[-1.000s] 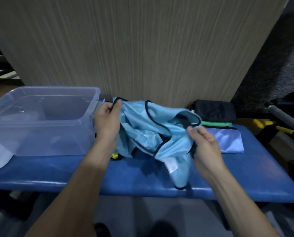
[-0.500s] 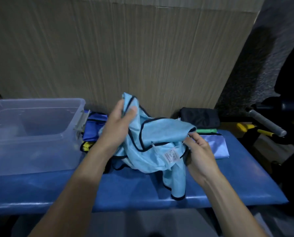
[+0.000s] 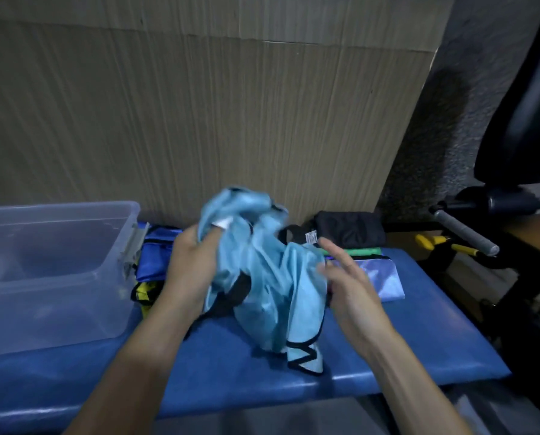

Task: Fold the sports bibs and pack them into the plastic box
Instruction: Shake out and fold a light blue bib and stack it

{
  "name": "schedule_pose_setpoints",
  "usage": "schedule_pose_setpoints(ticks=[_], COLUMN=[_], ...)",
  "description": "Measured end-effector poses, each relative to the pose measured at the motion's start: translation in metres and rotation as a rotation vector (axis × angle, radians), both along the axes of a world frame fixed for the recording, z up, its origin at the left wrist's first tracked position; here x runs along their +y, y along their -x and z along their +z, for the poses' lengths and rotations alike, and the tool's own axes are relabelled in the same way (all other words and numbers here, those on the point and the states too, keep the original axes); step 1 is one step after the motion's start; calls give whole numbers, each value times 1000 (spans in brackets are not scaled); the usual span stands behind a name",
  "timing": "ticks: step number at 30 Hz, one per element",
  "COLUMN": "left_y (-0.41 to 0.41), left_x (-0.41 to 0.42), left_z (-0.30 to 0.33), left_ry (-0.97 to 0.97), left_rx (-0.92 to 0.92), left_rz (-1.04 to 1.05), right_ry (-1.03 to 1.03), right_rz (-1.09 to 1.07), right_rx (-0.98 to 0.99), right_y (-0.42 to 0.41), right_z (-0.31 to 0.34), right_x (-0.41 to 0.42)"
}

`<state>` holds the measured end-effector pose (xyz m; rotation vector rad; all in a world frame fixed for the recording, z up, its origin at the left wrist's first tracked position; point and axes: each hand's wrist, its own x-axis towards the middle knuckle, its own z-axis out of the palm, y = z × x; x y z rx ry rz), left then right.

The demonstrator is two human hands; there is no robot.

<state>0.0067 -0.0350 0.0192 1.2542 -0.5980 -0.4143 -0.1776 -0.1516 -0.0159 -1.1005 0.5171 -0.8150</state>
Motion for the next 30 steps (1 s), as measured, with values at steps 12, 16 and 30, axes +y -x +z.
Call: schedule_pose_setpoints(ticks=[12,16,30], left_y=[1,0,-49], left_x=[21,17,7], left_z=[56,63,-40], left_ry=[540,557,-545], left_rx=[603,600,-559], left_rz=[-444,-451,72], right_ry=[310,189,-279], right_rz=[358,354,63], right_rx=[391,276,380], right_y=[-7,-9,2], right_z=[-11,-10,-24], right_x=[43,46,-5])
